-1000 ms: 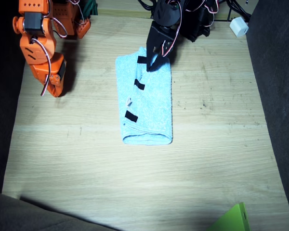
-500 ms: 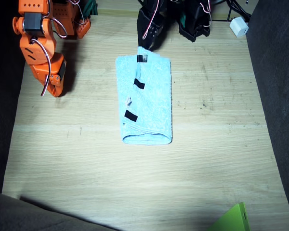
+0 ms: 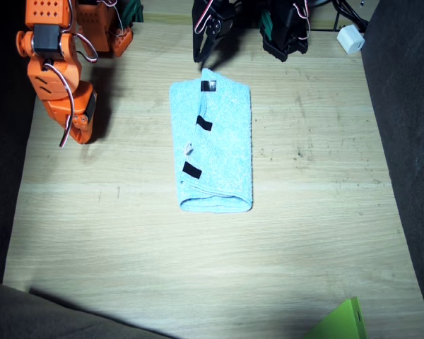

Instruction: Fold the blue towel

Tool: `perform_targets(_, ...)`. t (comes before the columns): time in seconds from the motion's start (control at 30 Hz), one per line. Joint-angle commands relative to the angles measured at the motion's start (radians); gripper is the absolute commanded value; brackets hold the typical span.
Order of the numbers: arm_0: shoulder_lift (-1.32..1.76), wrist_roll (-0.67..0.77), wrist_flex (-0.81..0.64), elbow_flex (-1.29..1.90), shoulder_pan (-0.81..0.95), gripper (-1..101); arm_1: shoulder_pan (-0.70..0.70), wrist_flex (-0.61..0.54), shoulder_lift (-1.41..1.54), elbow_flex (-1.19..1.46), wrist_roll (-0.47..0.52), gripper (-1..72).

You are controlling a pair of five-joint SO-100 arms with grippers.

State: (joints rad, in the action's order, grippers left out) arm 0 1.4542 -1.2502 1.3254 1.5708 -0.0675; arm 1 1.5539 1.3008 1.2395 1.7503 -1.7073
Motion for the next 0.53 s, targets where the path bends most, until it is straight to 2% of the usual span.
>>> perform_targets(0.0,0.008,-0.021,0.057,-0.117,-0.067,0,0.005,-0.023,0.005,0.067,-0.009,0.6)
perform_targets(0.1,0.074,0.031,0.031,-0.120,0.126,0,0.008,-0.058,0.071,0.123,-0.012,0.4)
perform_targets(0.2,0.147,0.098,-0.002,-0.075,0.408,0,0.015,-0.097,0.156,0.190,-0.018,0.5)
perform_targets(0.37,0.290,0.140,-0.069,0.120,0.920,2,0.071,-0.149,0.290,0.299,-0.017,0.1)
perform_targets(0.5,0.448,0.146,-0.107,0.322,1.180,0,0.094,-0.152,0.310,0.316,-0.012,0.1)
